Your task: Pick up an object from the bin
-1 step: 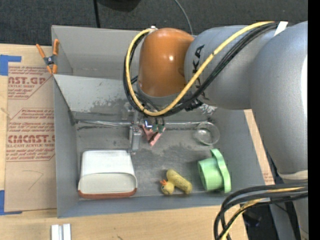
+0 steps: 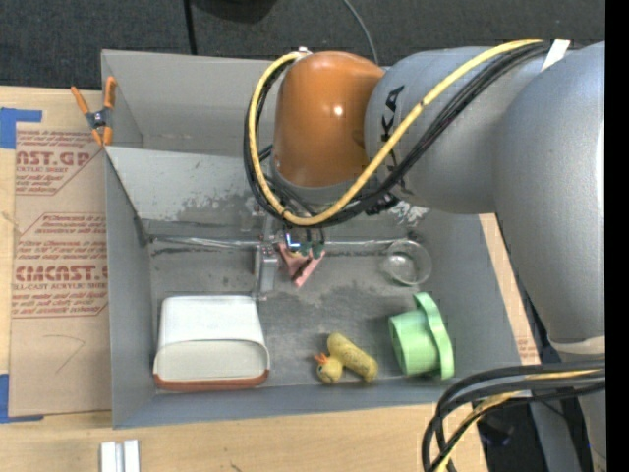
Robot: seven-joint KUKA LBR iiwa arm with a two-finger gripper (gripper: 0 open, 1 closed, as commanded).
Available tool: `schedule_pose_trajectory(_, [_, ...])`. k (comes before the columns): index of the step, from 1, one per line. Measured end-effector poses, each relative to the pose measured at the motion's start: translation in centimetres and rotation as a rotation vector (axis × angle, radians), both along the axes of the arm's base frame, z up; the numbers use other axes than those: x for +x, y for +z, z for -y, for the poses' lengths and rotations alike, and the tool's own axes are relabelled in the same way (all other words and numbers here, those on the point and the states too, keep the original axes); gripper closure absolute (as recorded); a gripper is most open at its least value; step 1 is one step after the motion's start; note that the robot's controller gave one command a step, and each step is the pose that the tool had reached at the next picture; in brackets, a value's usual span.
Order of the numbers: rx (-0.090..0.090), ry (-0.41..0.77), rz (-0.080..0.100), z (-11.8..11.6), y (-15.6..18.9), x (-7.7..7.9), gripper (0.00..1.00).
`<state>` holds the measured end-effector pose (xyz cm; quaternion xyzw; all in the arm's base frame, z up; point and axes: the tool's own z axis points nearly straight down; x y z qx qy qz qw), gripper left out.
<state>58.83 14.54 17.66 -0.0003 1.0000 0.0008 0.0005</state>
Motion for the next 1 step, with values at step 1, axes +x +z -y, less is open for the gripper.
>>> schedule_pose_trajectory(1, [0.001,0.032,0.006,-1.39,-4.09,-2.36,0.00])
